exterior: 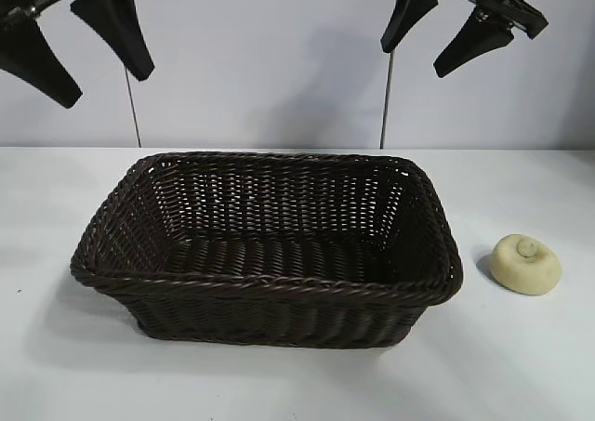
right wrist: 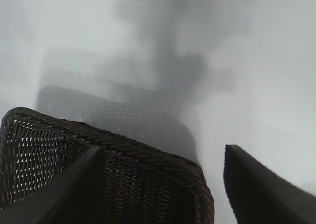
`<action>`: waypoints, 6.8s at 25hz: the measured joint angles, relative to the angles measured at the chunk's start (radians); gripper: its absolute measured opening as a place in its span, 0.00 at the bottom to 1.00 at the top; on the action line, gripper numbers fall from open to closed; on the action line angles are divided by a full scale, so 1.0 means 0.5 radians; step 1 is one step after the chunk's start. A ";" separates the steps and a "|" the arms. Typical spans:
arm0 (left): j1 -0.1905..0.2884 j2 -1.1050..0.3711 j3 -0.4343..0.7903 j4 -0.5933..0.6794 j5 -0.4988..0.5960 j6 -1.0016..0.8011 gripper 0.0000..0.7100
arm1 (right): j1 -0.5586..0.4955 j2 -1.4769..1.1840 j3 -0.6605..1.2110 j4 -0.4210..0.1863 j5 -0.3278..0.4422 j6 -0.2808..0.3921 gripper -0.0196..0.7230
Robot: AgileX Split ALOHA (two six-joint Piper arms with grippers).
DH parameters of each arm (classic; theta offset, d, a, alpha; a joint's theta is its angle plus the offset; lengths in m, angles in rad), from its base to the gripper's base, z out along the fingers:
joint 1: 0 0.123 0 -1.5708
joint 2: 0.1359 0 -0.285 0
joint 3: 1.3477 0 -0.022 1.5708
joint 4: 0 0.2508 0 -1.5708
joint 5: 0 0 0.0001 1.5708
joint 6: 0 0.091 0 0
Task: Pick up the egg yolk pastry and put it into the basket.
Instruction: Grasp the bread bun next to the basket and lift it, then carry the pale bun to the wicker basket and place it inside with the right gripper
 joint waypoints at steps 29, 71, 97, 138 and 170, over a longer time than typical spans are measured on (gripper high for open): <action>0.000 0.000 0.087 -0.421 -0.281 -0.009 0.77 | 0.000 0.000 0.000 0.006 0.008 0.000 0.69; 0.000 0.006 0.129 -0.229 -0.310 -0.009 0.77 | -0.283 0.000 0.062 -0.319 0.416 -0.029 0.69; 0.000 0.006 0.129 -0.228 -0.306 -0.009 0.77 | -0.319 0.015 0.843 -0.484 0.035 -0.022 0.69; 0.000 0.006 0.129 -0.228 -0.297 -0.009 0.77 | -0.319 -0.152 0.587 -0.427 0.084 0.058 0.14; 0.000 0.006 0.129 -0.228 -0.276 -0.009 0.77 | 0.195 -0.217 0.461 -0.013 0.163 -0.053 0.13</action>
